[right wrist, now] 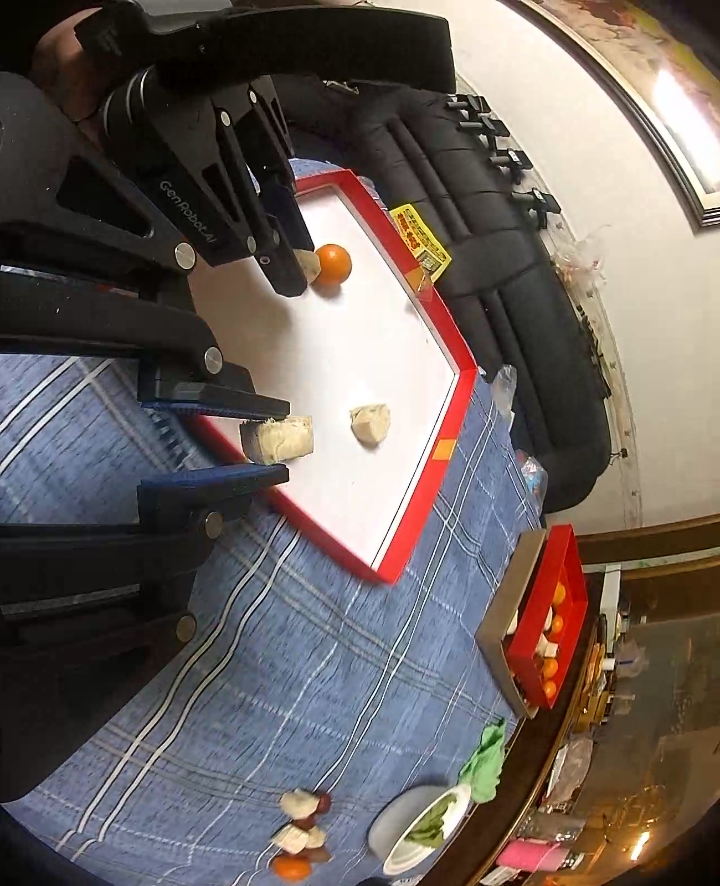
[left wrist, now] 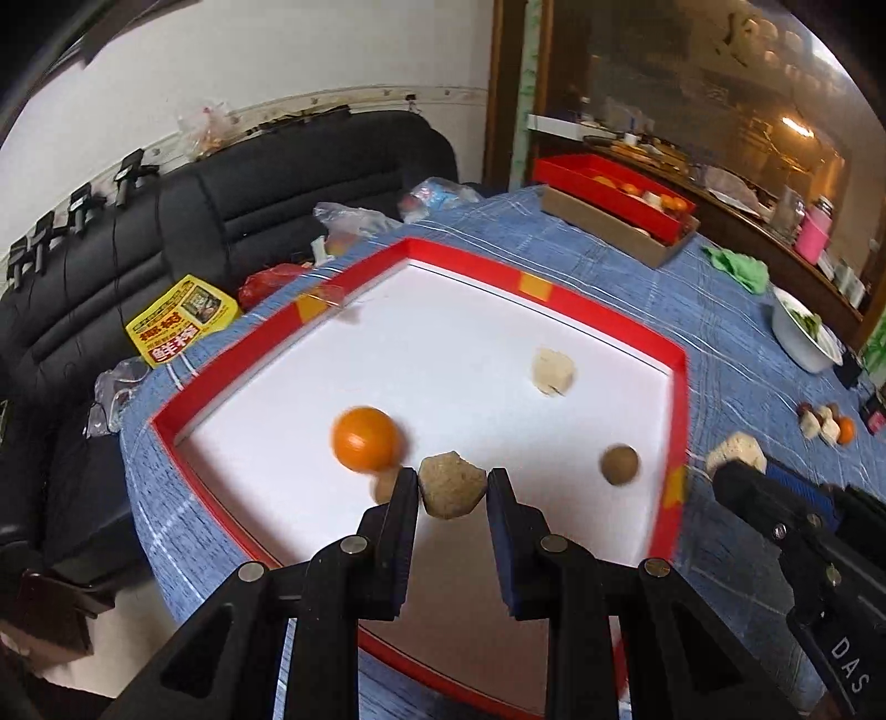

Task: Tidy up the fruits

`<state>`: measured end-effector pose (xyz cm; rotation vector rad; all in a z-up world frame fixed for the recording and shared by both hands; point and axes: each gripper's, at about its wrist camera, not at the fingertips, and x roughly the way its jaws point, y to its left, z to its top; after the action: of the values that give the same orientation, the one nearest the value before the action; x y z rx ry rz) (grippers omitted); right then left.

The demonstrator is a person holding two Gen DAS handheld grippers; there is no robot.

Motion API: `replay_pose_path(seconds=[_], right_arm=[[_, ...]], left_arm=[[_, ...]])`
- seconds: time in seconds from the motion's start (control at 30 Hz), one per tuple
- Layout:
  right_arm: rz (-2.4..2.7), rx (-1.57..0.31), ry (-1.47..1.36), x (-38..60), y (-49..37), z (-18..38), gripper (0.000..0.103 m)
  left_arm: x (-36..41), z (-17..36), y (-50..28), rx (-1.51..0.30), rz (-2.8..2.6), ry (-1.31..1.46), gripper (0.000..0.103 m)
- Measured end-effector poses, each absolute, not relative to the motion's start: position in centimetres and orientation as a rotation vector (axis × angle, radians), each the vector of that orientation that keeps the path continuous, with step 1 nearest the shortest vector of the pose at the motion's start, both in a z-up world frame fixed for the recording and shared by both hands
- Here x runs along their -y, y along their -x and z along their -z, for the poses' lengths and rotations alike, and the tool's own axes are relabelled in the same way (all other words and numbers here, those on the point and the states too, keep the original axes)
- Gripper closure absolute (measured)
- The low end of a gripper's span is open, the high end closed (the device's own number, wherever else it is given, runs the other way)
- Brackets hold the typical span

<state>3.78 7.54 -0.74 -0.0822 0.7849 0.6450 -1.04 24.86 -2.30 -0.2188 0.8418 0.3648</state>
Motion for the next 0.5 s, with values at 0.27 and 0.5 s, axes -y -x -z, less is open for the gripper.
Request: replay_pose_path(seconds=[0.27,0.5], right_arm=[[-0.683,-0.813,0.103,-11.0,-5.5,1.1,0.087],[-0.697,-0.83,0.115,-13.5,-6.7,2.0,0.087]], left_arm=[[-29.0,1.9,-2.2,-0.862,-0.428,0.263,0.079],[-30.9,2.3,-6.2,-0.891,-0.469,0.263,0.079]])
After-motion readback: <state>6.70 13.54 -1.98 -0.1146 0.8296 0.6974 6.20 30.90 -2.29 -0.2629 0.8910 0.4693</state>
